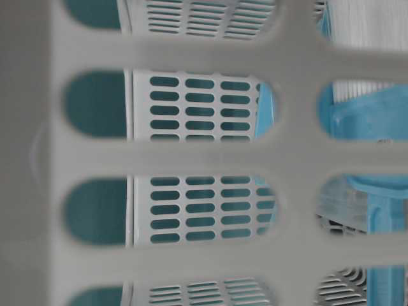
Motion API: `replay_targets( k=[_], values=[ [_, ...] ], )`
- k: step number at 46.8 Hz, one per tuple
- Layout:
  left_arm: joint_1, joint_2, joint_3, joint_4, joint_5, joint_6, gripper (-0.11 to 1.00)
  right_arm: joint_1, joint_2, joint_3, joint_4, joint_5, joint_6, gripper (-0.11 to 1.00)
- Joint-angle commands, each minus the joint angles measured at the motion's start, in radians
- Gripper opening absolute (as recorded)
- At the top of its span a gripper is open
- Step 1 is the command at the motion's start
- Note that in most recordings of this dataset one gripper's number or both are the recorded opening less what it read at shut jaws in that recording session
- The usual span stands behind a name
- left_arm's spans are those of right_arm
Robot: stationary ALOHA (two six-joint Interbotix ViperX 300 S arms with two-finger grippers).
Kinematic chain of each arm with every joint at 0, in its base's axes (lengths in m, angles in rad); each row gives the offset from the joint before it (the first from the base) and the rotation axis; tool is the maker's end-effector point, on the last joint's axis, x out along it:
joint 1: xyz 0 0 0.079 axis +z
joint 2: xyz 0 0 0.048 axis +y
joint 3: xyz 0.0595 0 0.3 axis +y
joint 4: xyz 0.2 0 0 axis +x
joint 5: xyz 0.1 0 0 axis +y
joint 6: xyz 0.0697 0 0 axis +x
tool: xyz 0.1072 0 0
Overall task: Pick up the hand brush from the shopping basket with the left arm.
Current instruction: 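Move the left gripper into the basket toward the blue brush handle, then lower the open left gripper over the blue hand brush handle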
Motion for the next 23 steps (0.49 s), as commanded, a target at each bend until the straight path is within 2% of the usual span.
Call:
replay_targets(
  k=[1, 6, 10, 23],
  values=[
    [-0.003, 0.071, -0.08, 0.003, 0.066, -0.025, 0.0, 0.0, 0.005, -0.014, 0.003, -0.003, 0.002, 0.0],
    [-0.005, 0.132, -0.103, 0.003, 0.132, -0.066, 0.0, 0.0, 0.002, -0.014, 0.003, 0.003, 0.002, 0.0],
    [-0.015, 0.167, -0.11, 0.002, 0.141, -0.104, 0.0, 0.002, 0.002, -0.014, 0.003, 0.006, 0.002, 0.0],
    [-0.044, 0.216, -0.104, 0.003, 0.141, -0.124, 0.01, 0.002, -0.005, -0.014, 0.003, 0.026, 0.002, 0.0]
  ],
)
